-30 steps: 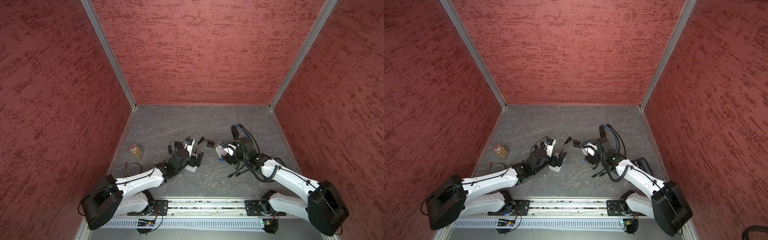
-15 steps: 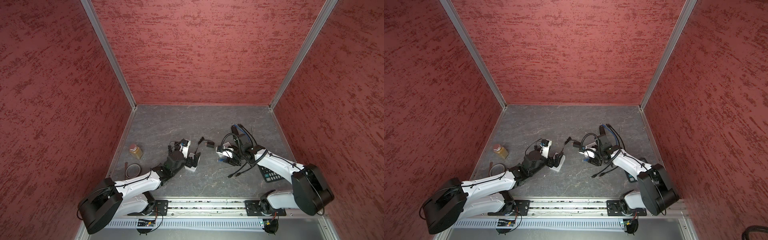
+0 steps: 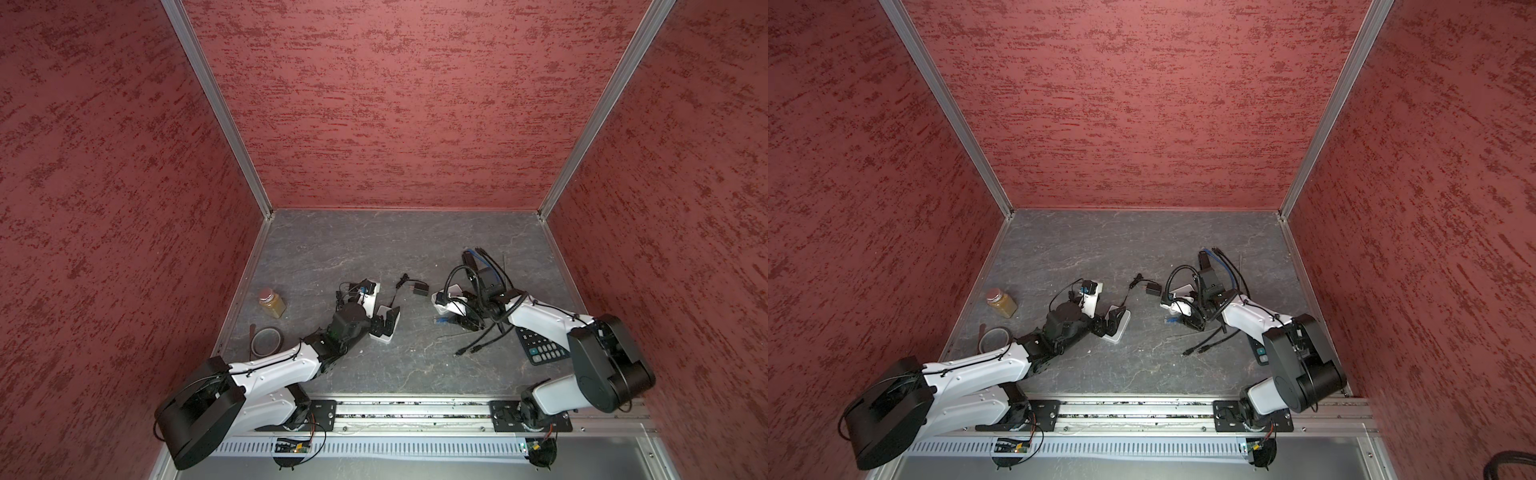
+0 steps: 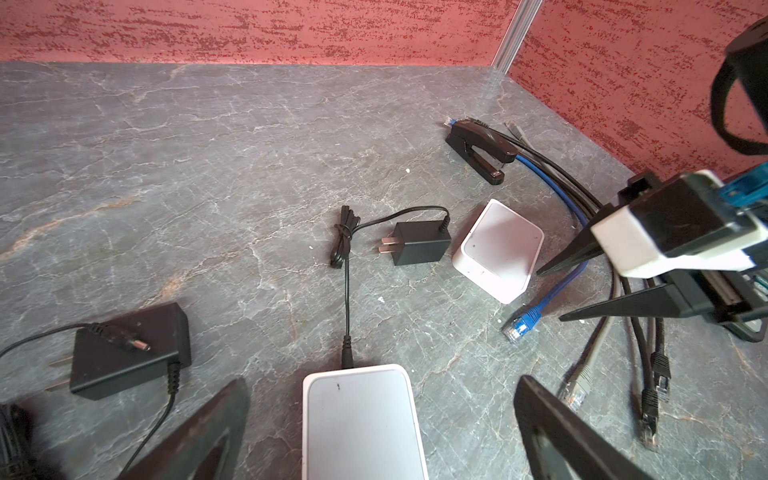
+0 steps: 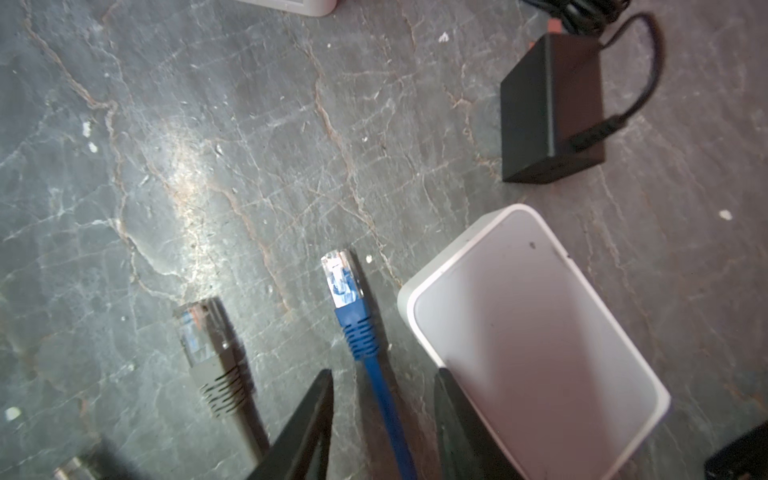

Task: Insert the plug into the switch port
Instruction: 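Grasp the blue ethernet cable near its plug with the right gripper, then carry the blue ethernet plug toward the white switch's ports with the right gripper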

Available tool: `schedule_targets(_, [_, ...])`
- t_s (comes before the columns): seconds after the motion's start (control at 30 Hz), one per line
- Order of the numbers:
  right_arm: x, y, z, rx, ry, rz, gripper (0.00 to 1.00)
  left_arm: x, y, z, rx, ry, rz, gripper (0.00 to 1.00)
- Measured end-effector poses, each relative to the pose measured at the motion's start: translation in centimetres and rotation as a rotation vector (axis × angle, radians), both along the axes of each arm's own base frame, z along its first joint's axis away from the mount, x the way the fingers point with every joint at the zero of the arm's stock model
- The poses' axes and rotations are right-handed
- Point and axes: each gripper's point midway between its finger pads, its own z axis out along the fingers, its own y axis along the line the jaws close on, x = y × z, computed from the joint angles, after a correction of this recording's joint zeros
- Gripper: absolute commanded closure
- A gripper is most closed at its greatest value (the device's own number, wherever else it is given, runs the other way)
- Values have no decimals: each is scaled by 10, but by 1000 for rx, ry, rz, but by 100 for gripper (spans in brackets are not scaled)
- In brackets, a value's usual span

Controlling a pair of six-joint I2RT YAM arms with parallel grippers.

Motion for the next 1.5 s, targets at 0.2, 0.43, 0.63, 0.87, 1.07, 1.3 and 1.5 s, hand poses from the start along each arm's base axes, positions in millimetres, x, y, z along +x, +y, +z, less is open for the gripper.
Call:
schedule_targets(0.2, [-2,2,-11,9,22,8,67,0,0,0,1,0,2,0])
schedule_targets(0.43, [-1,5,-18,20,32,15,71,0,0,0,2,0,2,0])
schedule_targets(0.63, [-2,11,-19,51,38,36,81,1,4,-4,13,10,13,0])
schedule_targets(0.87, [-3,16,-19,75,38,62,92,9,17,-15,37,85,84,0])
schedule_targets(1.07, [-2,19,-16,90,35,62,100,11,24,-27,44,174,135,0])
schedule_targets(1.3, [-4,42,7,130,-19,63,100,9,29,-40,59,244,173,0])
schedule_targets(1.5, [-15,56,11,117,-2,34,100,12,35,-44,49,268,201,0])
